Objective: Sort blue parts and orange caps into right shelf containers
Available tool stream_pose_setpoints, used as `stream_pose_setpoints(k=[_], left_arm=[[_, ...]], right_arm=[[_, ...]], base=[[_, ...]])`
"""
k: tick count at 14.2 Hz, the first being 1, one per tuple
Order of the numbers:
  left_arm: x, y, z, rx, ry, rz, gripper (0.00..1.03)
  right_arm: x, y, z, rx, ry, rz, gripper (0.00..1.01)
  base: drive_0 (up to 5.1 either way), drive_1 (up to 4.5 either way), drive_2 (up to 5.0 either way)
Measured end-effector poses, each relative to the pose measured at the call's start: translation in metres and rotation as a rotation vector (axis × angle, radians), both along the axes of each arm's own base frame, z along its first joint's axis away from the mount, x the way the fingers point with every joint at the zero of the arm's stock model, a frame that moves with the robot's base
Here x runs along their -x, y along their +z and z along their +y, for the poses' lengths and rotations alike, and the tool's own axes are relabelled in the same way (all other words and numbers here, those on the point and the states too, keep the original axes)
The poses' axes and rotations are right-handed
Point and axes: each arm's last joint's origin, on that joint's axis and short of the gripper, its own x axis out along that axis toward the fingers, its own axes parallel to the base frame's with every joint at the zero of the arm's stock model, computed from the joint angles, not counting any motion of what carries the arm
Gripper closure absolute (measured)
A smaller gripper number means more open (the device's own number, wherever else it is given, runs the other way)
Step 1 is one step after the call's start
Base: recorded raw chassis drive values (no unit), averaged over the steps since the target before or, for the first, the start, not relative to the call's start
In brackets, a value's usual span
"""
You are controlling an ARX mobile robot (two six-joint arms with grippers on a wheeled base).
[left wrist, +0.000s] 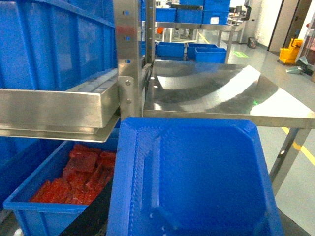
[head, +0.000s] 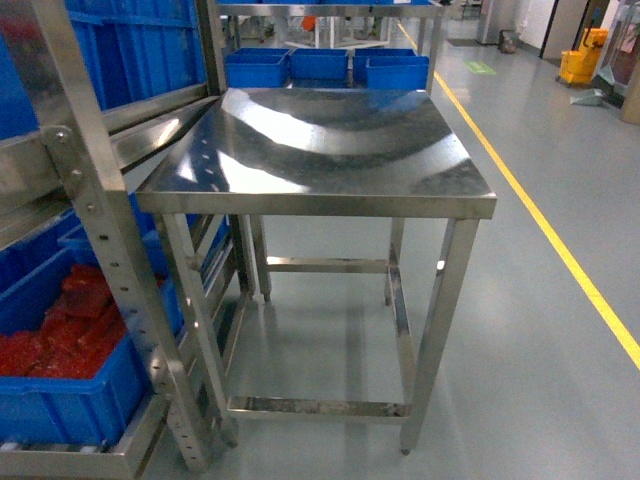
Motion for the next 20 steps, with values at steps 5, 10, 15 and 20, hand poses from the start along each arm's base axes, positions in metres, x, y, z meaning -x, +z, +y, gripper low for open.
stream_pose_setpoints(k=[5,10,15,20], left_arm=[[0.0000,0.0000,0.0000,0.000,0.000,0.000,0.62],[0.0000,0.0000,0.0000,0.000,0.000,0.000,0.62],[0.0000,0.0000,0.0000,0.000,0.000,0.000,0.62],[0.0000,0.0000,0.0000,0.000,0.000,0.000,0.62]], right_arm=[[0.0000,-0.0002,0.0000,0.000,0.001,0.002,0.56],[0.0000,0.0001,0.0000,0.000,0.001,-0.001,0.56],[0.0000,0.0000,0.0000,0.000,0.001,0.000,0.56],[0.0000,0.0001,0.0000,0.000,0.001,-0.001,0.56]], base=[[-4.9,2.46,2.5],[-5.0,2.39,2.4],[-5.0,2.00,2.7],[-5.0,1.48,3.3]])
